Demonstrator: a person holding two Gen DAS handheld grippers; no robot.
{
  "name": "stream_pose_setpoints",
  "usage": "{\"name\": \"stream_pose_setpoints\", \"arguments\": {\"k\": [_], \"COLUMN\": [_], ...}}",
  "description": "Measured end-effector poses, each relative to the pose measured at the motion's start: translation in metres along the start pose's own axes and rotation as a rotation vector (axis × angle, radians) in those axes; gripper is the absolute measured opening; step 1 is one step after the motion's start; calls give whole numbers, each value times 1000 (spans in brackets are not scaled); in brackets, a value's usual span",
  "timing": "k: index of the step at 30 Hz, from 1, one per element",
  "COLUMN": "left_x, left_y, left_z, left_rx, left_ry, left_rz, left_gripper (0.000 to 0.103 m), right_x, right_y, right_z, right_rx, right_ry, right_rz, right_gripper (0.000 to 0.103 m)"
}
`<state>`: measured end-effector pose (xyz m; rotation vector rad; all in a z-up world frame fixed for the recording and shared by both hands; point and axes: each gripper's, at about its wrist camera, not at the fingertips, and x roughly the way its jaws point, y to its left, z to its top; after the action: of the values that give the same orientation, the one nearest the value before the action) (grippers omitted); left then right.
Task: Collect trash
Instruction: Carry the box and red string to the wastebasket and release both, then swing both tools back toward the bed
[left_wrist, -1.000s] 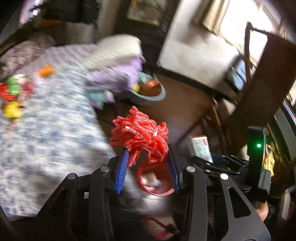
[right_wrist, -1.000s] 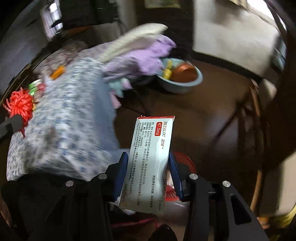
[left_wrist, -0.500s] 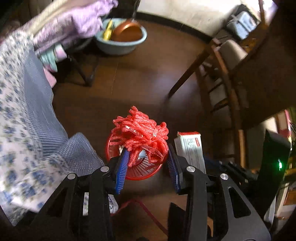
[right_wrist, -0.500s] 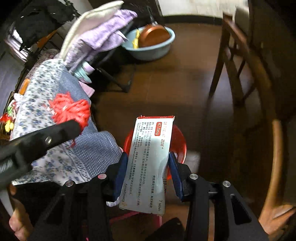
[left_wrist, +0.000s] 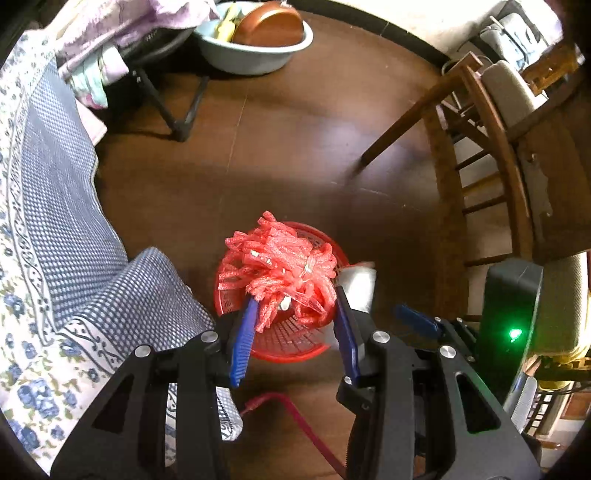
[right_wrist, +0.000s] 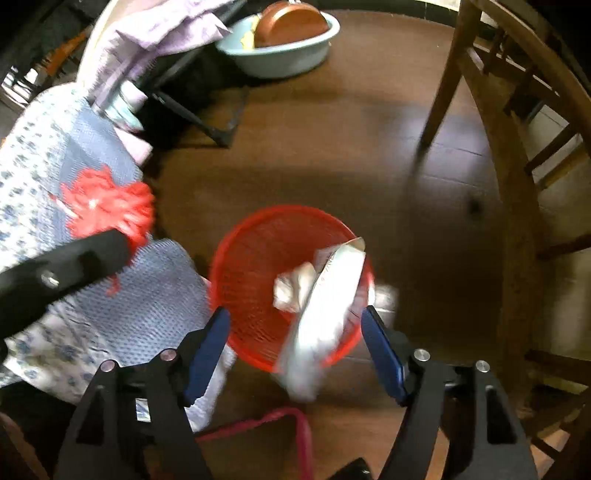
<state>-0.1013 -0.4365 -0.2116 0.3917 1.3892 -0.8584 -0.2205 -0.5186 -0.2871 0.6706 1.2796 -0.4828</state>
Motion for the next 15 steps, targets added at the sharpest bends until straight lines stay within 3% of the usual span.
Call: {"name": "stream_pose_setpoints", "arguments": {"k": [6, 11, 14, 15], "left_x": [31, 48, 46, 45], "left_y": [3, -3, -8, -8], "left_z": [3, -3, -5, -5], "left_rx": [-39, -24, 0, 1], "left_ry": [109, 181, 178, 178], "left_rz": [-72, -95, -96, -98], "left_gripper": [41, 42, 52, 63], "right_x": [7, -1, -6, -7], "right_y": [-18, -28, -28, -27], "right_z": [-29, -45, -48, -48], "right_rx": [3, 7, -1, -3], "right_ry": [98, 116, 111, 110], "right_rz": [-24, -35, -38, -39], "right_gripper": [72, 72, 72, 72]}}
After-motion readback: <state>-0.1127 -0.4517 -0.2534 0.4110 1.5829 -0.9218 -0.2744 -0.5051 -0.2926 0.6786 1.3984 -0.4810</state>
